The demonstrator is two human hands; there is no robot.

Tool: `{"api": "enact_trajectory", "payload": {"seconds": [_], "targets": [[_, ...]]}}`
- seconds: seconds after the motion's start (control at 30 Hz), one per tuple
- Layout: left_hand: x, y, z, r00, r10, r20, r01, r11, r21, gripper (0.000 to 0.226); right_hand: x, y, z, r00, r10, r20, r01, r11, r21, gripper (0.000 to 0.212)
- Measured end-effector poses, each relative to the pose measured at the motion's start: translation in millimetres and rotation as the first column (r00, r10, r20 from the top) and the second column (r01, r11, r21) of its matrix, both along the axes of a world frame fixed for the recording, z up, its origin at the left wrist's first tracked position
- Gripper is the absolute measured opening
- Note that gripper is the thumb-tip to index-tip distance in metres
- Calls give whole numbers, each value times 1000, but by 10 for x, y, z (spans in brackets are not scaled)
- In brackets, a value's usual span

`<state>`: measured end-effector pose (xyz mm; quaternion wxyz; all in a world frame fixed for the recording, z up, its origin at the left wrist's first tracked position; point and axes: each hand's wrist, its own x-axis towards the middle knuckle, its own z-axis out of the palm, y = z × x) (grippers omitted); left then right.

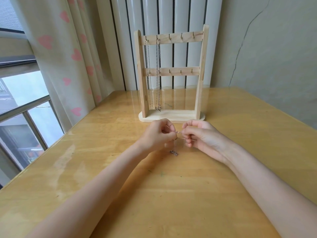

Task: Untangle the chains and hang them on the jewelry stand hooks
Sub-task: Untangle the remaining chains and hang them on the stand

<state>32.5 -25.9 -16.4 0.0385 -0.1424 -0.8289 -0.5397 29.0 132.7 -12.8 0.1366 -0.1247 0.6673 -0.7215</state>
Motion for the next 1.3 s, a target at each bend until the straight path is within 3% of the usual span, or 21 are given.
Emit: {"api": "enact_trajectory", "payload": {"seconds": [0.17, 0.33, 0.4, 0.47, 0.53, 0.63, 0.7, 0.8, 0.87, 0.97, 1.07, 1.2, 1.3], "targets": [[36, -75, 51, 965, -132, 228, 66, 959, 275, 13, 4, 26, -12, 972, -46, -231, 120, 940, 320, 6], [36, -71, 105, 913, -258, 315, 78, 871, 485, 19, -27, 35, -26, 950, -148, -274, 225, 935, 275, 17], [34, -92, 92, 928, -236, 288, 102, 905, 413, 19, -51, 70, -12, 972, -190, -139, 204, 975, 89, 15], [27, -94, 50, 964, -151, 218, 103, 970, 218, 16, -65, 100, 26, 989, -149, 24, 151, 977, -149, 16], [8, -67, 16, 993, -62, 97, 62, 998, 7, 17, -52, 87, 58, 991, -73, 108, 101, 955, -280, 18], [-25, -39, -16, 998, -4, -57, -5, 988, -155, 22, -27, 57, 75, 991, -8, 133, 50, 948, -314, 17], [-40, -45, -52, 993, 55, -104, -71, 985, -156, 21, -17, 51, 82, 993, 24, 118, 12, 955, -297, 15], [-44, -39, -55, 978, 171, -121, -177, 983, -44, 17, -10, 45, 77, 994, 46, 97, -14, 954, -299, 13], [-32, -21, -24, 986, 164, 14, -165, 975, 148, 14, -10, 43, 71, 995, 38, 95, -7, 951, -309, 12], [-10, -12, 34, 962, -13, 272, -122, 872, 475, 13, -20, 50, 69, 993, 18, 115, 19, 950, -312, 12], [12, 9, 98, 918, -199, 344, -107, 710, 696, 16, -13, 42, 53, 995, 19, 94, 5, 970, -243, 11], [22, 24, 93, 939, -159, 304, -48, 816, 575, 18, 25, -12, 19, 1000, 7, 3, -7, 1000, 4, 6], [36, 23, 53, 962, -107, 251, -15, 897, 441, 15, 18, -20, 23, 999, -49, -4, 49, 998, -35, 6]]}}
